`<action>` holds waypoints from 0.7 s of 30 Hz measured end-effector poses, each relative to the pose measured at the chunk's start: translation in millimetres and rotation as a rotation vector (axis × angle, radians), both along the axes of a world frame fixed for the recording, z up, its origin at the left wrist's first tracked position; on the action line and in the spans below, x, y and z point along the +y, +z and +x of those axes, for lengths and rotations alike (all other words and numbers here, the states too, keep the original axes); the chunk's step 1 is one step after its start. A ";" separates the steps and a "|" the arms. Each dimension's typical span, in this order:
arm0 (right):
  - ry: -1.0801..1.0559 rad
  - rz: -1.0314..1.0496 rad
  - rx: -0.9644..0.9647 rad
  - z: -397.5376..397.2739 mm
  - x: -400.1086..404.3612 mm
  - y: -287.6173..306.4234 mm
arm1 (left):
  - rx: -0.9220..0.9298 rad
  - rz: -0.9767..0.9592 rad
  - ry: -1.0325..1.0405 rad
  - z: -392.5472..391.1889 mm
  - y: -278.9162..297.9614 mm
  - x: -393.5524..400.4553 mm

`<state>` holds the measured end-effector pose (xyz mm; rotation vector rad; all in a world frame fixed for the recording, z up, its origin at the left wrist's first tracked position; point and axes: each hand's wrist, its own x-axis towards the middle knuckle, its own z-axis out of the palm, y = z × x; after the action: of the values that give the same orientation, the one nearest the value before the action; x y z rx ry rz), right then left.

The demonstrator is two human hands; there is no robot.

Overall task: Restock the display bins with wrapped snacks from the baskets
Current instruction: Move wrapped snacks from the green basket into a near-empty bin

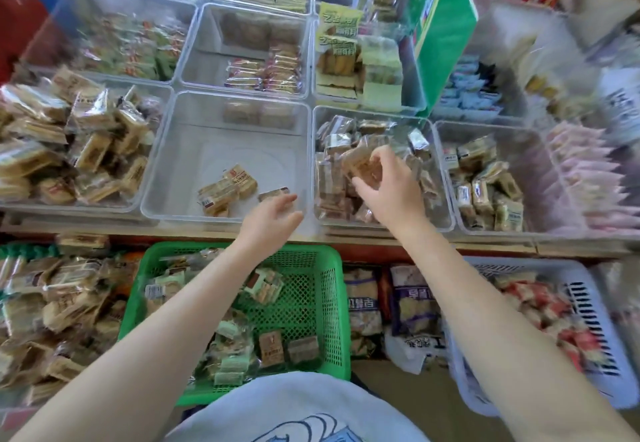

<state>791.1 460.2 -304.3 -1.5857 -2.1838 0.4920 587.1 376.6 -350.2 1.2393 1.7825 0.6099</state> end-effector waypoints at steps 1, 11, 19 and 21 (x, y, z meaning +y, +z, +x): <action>-0.037 0.035 -0.023 -0.1 22.1 -0.9 | 0.103 -0.022 -0.066 1.0 -7.4 -0.4; 0.069 -0.088 -0.480 -39.5 127.6 -56.4 | 0.412 -0.053 -0.187 8.0 -31.9 -2.2; 0.078 0.059 -0.474 -36.4 78.4 -49.5 | 0.214 0.094 -0.063 6.1 -29.8 -10.0; 0.141 0.291 -0.199 -39.9 31.8 -59.3 | 0.192 0.269 0.106 1.2 -31.4 -25.5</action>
<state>751.2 492.0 -363.6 -1.3805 -2.3955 0.0495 588.3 351.1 -381.6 1.4297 1.9833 0.8369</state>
